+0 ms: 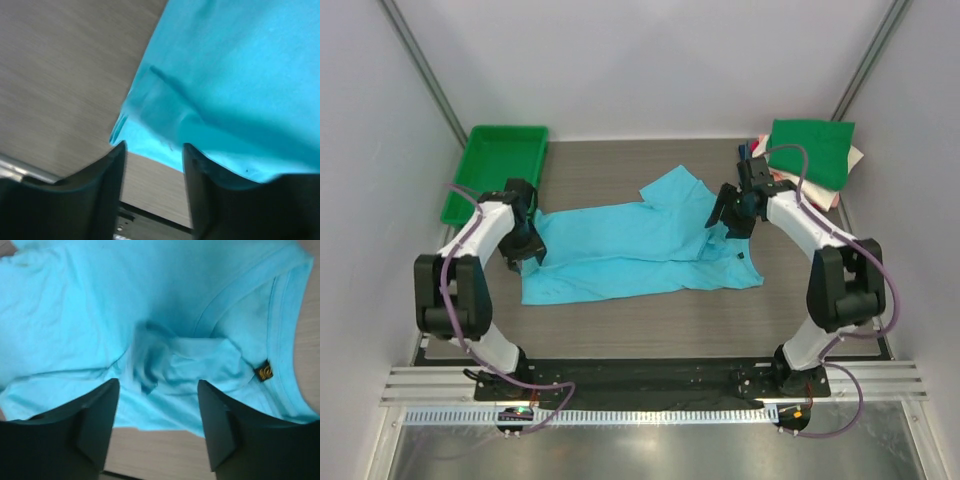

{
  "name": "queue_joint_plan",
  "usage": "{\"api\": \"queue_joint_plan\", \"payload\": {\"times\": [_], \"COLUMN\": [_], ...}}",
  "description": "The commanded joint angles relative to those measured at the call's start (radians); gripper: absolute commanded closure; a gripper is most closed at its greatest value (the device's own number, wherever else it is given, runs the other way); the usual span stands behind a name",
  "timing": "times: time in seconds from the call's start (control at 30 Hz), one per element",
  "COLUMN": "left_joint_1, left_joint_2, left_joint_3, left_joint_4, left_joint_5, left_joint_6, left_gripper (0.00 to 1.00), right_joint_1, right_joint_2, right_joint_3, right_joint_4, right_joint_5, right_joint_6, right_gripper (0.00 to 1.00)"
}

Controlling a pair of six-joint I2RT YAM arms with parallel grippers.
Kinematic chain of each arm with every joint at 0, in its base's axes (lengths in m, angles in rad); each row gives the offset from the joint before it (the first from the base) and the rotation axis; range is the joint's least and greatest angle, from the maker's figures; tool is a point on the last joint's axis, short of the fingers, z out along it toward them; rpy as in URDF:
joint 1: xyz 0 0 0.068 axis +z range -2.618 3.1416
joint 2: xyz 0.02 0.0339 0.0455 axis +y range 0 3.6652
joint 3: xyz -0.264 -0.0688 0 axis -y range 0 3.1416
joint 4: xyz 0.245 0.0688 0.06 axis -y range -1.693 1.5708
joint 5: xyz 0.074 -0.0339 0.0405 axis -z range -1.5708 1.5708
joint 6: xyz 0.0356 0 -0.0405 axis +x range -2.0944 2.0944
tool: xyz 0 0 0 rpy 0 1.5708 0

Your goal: Fold and stack the t-shirts

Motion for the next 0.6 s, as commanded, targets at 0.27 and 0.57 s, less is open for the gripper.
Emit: {"api": "queue_joint_plan", "payload": {"times": [0.27, 0.57], "left_joint_1": [0.014, 0.038], "left_joint_2": [-0.303, -0.588], "left_joint_3": [-0.134, -0.446], "left_joint_4": [0.087, 0.191], "left_joint_5": [0.015, 0.075], "left_joint_6": [-0.129, -0.366], "left_gripper": [0.26, 0.31], "right_joint_1": [-0.058, -0.145], "right_joint_2": [-0.262, -0.523], "right_joint_3": [-0.134, -0.55], "right_joint_4": [0.052, 0.164], "right_joint_5": [0.228, -0.102], "right_joint_6": [-0.039, 0.082], "right_gripper": [0.19, 0.21]}}
